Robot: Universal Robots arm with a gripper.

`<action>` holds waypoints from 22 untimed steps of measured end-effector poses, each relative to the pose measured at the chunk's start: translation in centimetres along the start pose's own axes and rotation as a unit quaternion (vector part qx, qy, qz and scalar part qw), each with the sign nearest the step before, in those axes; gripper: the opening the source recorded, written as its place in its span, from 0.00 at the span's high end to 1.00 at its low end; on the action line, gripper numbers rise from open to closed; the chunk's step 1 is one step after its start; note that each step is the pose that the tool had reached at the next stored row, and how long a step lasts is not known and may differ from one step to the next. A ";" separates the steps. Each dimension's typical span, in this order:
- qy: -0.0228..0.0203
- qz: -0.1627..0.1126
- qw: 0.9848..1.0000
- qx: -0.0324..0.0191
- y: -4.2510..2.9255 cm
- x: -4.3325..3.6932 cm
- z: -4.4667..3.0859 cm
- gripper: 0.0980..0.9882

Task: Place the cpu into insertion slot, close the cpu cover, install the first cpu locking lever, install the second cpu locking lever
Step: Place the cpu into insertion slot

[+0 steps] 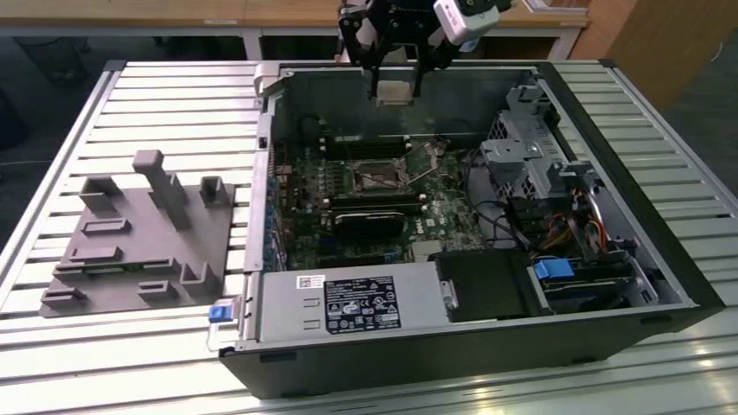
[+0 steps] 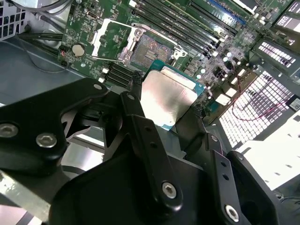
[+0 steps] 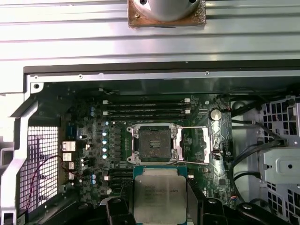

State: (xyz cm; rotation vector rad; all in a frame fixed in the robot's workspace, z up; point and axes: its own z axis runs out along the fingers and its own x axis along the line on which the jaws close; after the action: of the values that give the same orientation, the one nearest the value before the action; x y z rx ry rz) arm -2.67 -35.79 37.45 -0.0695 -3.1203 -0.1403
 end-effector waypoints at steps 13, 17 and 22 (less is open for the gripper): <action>-0.001 0.012 1.000 0.000 0.00 0.00 0.00 0.50; -0.002 0.017 1.000 0.000 0.00 0.00 0.00 0.50; -0.002 0.024 1.000 0.000 0.00 0.00 0.00 0.50</action>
State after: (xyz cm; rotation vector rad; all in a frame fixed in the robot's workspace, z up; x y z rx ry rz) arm -2.67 -35.79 37.45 -0.1446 -3.1199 -0.1410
